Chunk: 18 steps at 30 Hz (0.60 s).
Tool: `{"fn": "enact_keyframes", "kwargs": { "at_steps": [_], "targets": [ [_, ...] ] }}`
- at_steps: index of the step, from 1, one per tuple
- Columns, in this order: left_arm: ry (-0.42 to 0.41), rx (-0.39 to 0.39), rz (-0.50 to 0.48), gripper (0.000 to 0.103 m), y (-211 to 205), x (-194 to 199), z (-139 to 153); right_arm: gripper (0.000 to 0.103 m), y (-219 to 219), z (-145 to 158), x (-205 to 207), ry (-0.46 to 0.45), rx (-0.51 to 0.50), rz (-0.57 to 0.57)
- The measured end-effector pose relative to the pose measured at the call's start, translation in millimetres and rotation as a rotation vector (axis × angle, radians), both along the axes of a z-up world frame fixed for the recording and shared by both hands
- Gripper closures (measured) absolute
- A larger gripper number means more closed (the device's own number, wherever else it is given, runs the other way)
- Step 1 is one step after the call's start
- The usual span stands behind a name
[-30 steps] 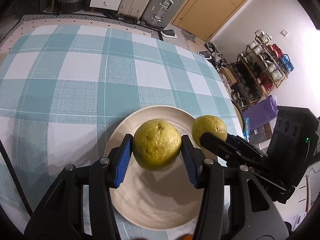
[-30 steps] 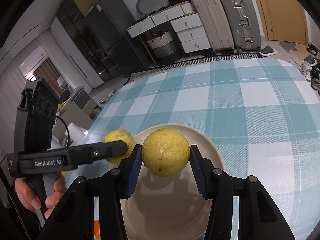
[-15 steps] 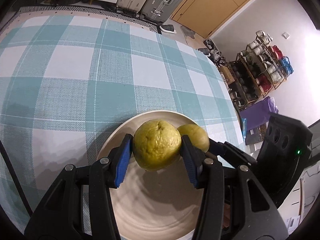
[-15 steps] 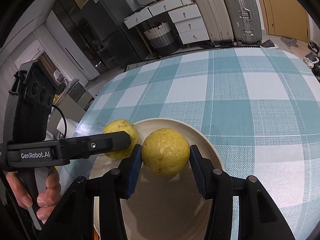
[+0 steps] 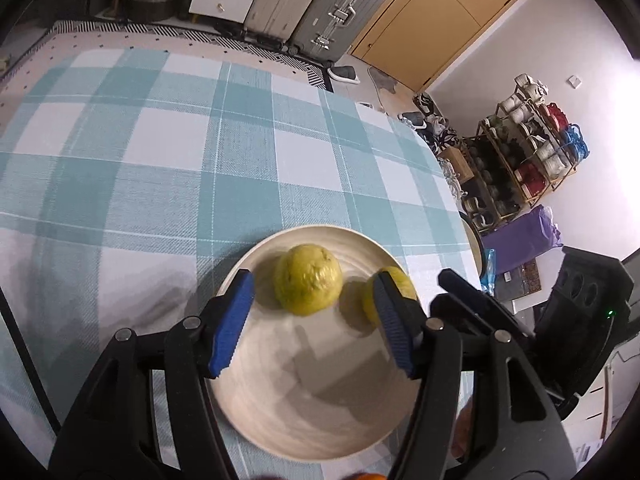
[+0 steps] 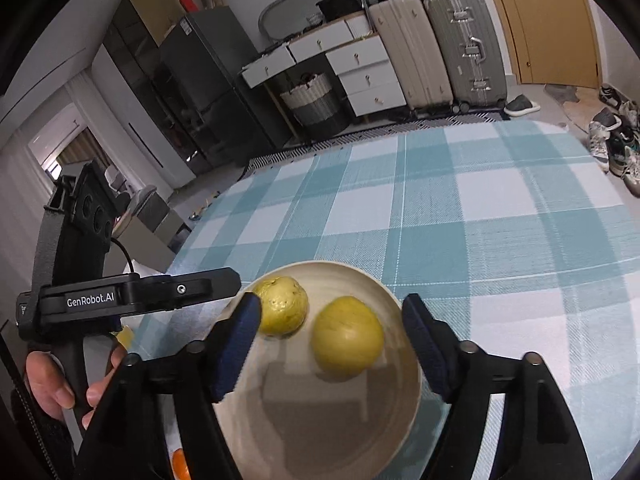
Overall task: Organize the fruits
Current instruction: 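Withdraw both grippers from the plate back toward the remaining fruit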
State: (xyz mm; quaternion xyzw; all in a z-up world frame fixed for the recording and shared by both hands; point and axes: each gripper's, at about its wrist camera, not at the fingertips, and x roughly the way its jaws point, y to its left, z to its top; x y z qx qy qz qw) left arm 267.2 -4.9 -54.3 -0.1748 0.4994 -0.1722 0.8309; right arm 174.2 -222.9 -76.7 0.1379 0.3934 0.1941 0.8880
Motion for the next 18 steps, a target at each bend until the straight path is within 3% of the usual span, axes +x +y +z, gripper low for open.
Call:
{"fn": "enact_keyframes", "kwargs": {
  "at_steps": [11,18],
  "targets": [
    [-0.101,0.15,0.031,0.024,9.6,-67.3,32.4,0.011,3.5,20.7,-44.3,-0.066,-0.034,0.008],
    [-0.191,0.247,0.053,0.02,7.6,-111.4,56.0,0.001,10.8,37.9,-79.6,-0.152,-0.029,0.029]
  ]
}}
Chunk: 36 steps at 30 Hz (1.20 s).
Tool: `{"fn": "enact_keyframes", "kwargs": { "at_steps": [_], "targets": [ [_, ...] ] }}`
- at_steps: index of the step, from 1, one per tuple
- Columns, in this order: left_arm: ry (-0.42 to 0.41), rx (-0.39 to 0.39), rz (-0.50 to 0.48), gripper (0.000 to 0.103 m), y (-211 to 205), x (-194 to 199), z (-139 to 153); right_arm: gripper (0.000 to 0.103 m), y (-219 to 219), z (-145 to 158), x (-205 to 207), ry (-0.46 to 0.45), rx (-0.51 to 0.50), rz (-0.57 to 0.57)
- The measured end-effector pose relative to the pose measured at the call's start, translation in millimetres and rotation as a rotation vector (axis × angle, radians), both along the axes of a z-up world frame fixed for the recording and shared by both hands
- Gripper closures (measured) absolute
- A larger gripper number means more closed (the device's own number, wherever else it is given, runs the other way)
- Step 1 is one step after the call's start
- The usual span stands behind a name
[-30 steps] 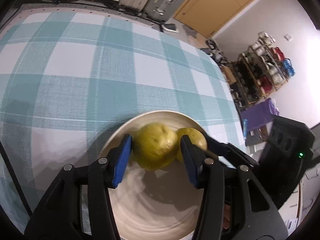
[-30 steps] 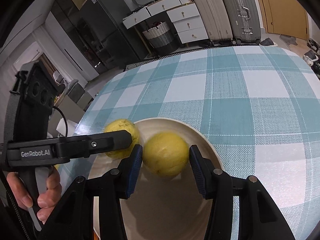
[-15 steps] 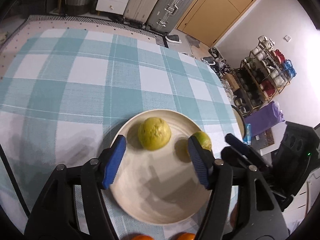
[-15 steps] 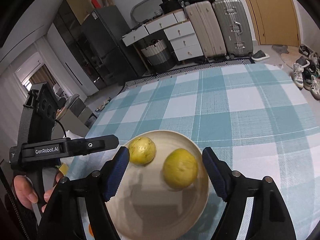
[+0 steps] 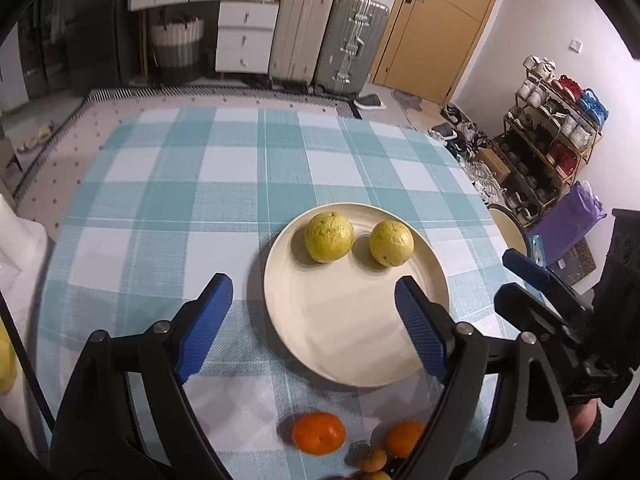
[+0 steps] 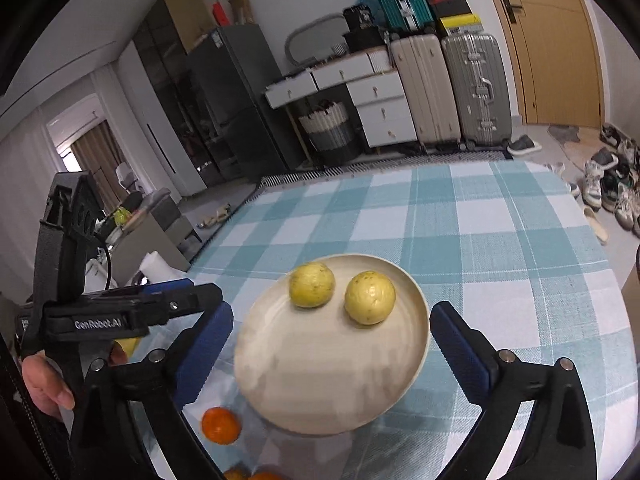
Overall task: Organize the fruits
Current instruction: 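Withdraw both grippers from the plate back toward the remaining fruit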
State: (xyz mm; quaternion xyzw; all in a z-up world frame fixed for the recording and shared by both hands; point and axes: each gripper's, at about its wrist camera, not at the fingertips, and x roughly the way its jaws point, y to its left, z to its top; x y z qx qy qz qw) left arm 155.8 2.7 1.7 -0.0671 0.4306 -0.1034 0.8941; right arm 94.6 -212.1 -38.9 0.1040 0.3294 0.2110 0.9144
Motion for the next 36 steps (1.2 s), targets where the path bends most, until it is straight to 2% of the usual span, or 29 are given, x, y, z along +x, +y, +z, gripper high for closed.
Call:
{"fn": "enact_keyframes", "kwargs": {
  "at_steps": [7,13,22,25,31,36],
  "targets": [
    [-0.059,0.052,0.019,0.015,-2.3,-38.5,14.2,0.0,8.9,12.3,-32.1,-0.053,-0.028,0.015],
    [-0.088,0.072,0.036,0.003,-1.4,-63.7,18.6,0.0,12.4,11.2,-48.9,-0.046,-0.057,0.009],
    [-0.115,0.113,0.062,0.001,2.9,-98.1,11.9,0.0,17.5,5.7,-76.3,-0.052,-0.109,-0.021],
    [-0.107,0.125,0.061,0.001,3.6,-108.5,4.4,0.0,19.4,4.0,-87.6,-0.047,-0.103,-0.006],
    [-0.069,0.094,0.07,0.001,10.6,-127.6,-11.9,0.0,25.9,-2.9,-104.0,-0.033,-0.143,0.012],
    [-0.046,0.082,0.082,0.001,19.0,-136.5,-23.9,0.0,27.0,-16.4,-114.2,0.007,-0.135,0.032]
  ]
}}
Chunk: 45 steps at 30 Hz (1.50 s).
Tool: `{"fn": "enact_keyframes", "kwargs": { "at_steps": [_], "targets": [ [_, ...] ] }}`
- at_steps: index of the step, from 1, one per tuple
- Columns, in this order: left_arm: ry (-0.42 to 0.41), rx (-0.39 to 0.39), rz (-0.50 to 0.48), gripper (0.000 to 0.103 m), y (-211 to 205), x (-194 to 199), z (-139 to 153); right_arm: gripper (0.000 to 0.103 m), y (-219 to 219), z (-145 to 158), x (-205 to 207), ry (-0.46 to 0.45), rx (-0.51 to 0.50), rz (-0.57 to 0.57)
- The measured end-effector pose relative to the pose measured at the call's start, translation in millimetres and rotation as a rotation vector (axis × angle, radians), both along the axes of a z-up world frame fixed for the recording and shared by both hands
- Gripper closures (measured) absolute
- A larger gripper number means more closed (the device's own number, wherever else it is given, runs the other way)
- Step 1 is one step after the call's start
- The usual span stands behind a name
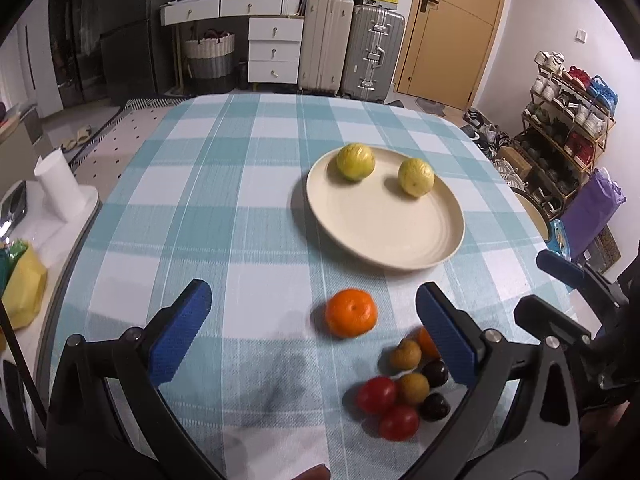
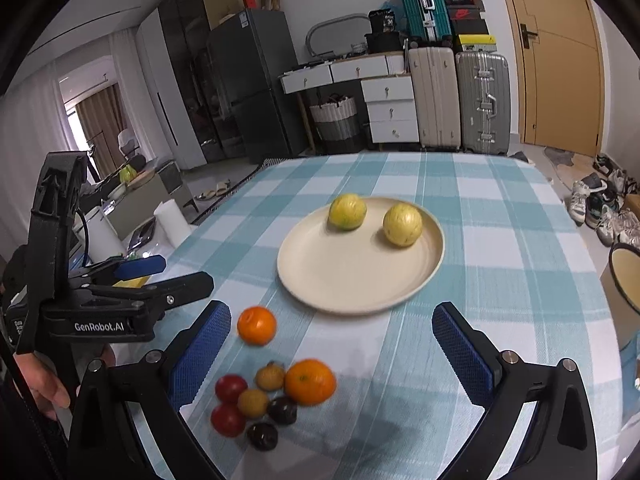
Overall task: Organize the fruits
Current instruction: 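Withdraw both grippers from the plate back toward the remaining fruit, then grasp the large orange with the right gripper while the left gripper grasps the small orange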
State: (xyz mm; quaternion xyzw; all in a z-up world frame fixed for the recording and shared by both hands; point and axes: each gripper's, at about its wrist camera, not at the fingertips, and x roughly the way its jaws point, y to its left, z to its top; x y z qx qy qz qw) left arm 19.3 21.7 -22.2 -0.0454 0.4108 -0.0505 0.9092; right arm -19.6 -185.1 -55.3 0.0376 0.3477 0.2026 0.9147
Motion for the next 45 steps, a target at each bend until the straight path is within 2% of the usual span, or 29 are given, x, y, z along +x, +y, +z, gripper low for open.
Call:
{"fn": "enact_keyframes", "kwargs": {
  "at_steps": [7,29,34,38,40,42,45],
  "targets": [
    [0.025,-0.014,0.024,0.001,11.2,-3.7,-14.1,0.0,0.7,-22.4,-1.3,0.089,0.053,0.027],
    [0.075,-0.04,0.037,0.001,21.5,3.6,-35.2,0.002,10.3,-62.5,5.1,0.197,0.083,0.056],
    [0.082,-0.045,0.045,0.001,25.5,7.3,-38.4,0.015,12.5,-72.6,11.9,0.238,0.087,0.069],
    [0.086,-0.045,0.046,0.001,26.4,8.2,-39.1,0.02,13.1,-73.7,12.1,0.241,0.099,0.078],
    [0.09,-0.046,0.046,0.001,26.8,9.6,-40.4,0.028,15.1,-75.1,14.0,0.255,0.106,0.091],
    [0.09,-0.047,0.044,0.001,26.2,10.7,-41.3,0.03,16.3,-74.3,12.7,0.253,0.107,0.092],
    [0.091,-0.047,0.041,0.001,25.1,12.6,-42.0,0.039,17.9,-74.8,14.0,0.261,0.121,0.101]
  ]
}}
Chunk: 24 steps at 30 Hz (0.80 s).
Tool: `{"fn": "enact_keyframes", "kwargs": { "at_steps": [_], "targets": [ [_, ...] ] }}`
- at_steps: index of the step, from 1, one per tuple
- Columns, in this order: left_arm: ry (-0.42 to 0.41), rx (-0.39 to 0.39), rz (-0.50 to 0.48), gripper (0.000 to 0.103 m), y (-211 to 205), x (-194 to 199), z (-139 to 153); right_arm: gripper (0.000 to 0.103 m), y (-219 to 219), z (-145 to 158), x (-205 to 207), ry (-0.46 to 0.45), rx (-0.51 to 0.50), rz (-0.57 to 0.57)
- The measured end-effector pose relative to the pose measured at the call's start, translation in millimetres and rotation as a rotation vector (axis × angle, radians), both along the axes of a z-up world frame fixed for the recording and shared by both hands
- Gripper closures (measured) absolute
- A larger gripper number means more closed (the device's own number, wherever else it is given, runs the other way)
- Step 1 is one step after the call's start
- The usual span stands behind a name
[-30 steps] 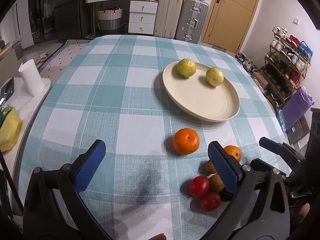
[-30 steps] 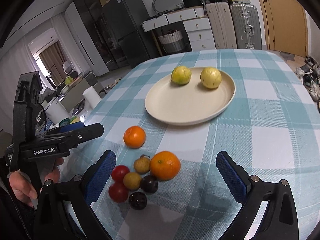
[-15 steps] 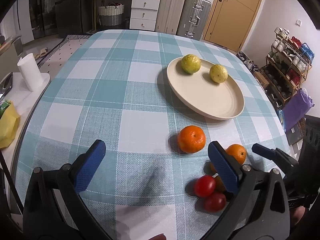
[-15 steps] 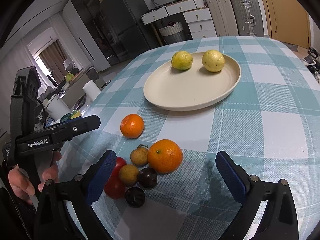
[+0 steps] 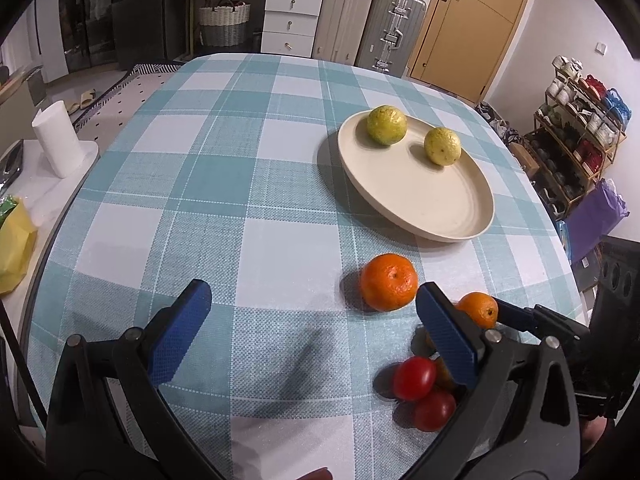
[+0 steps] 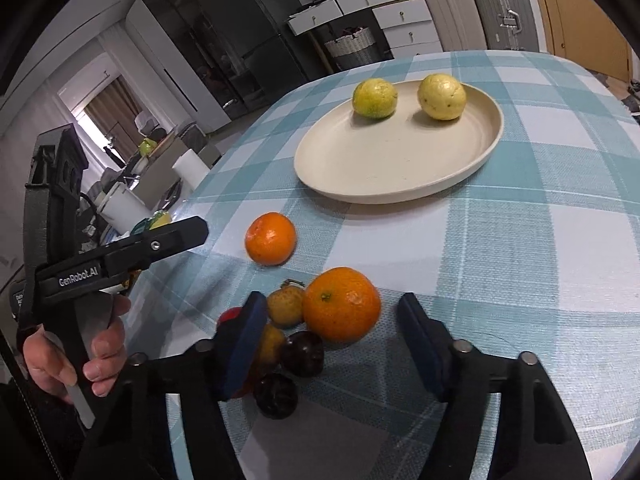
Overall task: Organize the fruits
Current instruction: 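Grasp the large orange with the right gripper while the left gripper grasps the small orange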
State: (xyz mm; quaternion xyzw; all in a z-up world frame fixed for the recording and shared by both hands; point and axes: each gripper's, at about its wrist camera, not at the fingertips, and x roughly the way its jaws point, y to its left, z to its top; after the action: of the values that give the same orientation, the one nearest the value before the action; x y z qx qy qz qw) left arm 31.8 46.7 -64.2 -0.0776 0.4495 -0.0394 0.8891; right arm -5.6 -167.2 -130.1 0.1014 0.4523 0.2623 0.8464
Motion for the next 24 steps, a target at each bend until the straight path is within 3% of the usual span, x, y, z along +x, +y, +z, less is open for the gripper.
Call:
{"fn": "enact_keyframes", "kwargs": {
  "at_steps": [5,24],
  "targets": [
    [0.008,0.003,0.001,0.001,-1.8,3.1,-2.2,0.062,-3.8,-1.8,1.1,0.009,0.009,-0.027],
    [0.033,0.006,-0.021,0.001,-10.5,12.6,-5.2,0.063,-21.1,8.5,-0.4,-0.014,0.059,-0.049]
  ]
}}
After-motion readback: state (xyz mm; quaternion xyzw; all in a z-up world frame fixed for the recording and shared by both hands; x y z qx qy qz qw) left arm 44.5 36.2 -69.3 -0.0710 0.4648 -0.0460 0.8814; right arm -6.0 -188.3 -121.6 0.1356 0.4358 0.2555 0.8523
